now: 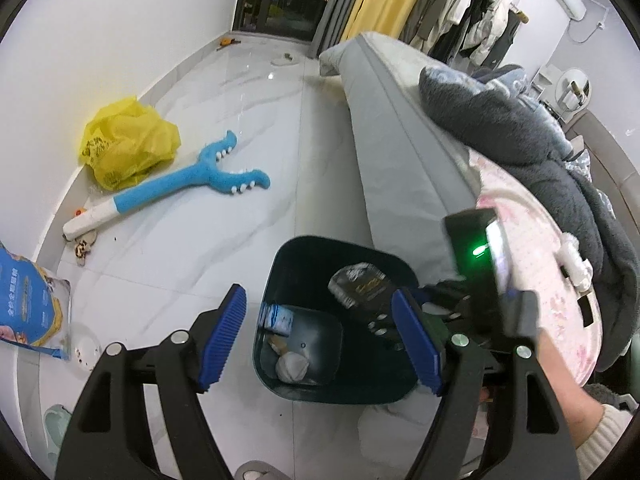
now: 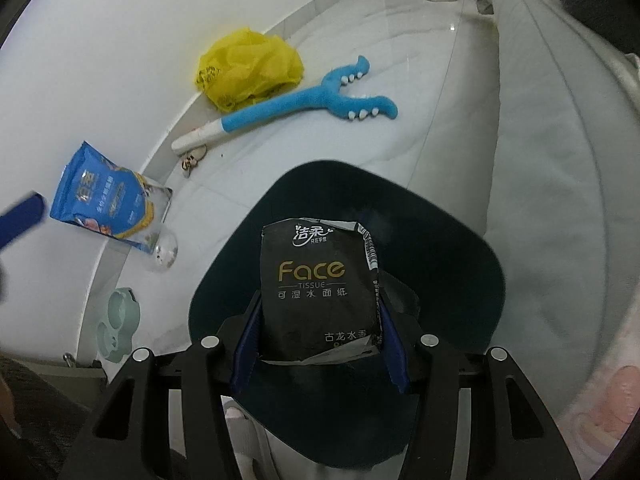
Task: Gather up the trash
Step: 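Lower the black Face pack into the green bin and open the right gripper, then move both grippers from the bin back over the pink pillow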
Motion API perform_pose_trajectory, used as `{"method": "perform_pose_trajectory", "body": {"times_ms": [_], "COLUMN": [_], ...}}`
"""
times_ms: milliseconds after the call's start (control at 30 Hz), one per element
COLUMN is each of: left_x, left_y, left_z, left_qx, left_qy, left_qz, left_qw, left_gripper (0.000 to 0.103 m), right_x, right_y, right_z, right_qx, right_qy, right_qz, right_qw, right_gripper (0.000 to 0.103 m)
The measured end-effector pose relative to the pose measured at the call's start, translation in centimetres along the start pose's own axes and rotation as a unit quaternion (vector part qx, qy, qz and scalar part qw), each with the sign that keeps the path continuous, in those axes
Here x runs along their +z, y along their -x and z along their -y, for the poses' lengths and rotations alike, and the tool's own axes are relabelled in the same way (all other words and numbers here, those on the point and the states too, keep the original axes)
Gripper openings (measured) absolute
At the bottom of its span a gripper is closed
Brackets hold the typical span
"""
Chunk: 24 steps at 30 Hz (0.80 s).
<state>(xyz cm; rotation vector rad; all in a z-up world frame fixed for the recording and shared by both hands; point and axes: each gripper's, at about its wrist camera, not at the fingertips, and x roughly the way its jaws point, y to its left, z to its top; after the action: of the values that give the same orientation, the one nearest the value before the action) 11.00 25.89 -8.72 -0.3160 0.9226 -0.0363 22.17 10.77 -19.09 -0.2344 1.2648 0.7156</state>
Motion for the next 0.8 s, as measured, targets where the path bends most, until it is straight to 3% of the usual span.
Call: {"method": "perform_pose_trajectory", "body": {"times_ms": [200, 333, 467, 800], "left_x": [0.6, 0.9, 1.5, 2.2], "left_y": [2.0, 3.1, 4.6, 7.3], "left_z": [1.1, 1.6, 1.9, 4.0], "left_qx": [0.006, 0.013, 0.010, -0.006], "left_qy": [-0.025, -0.041, -0.040, -0.057], "left_qz": [0.032, 0.052, 0.080, 0.129], "left_qw": [0.9992, 0.9977, 0.9959, 0.9901], "left_gripper": [0.074, 0.066, 0.062, 0.062], "right_x": [-0.3, -0.5, -0.6, -0.5], "right_y": [-1.6, -2.2, -2.1, 1.2], "right_z": [-0.4, -0.5, -0.4, -1.2], "right_qx": [-0.009, -0.019, -0.033, -0.026], "right_qy": [0.005, 0.009, 0.011, 0.022], "right_qz": [-0.024, -0.037, -0.040, -0.009], "right_qw": [1.000, 0.999, 0.999, 0.999], "right_gripper": [0.054, 0.055, 0.070, 0.078]}}
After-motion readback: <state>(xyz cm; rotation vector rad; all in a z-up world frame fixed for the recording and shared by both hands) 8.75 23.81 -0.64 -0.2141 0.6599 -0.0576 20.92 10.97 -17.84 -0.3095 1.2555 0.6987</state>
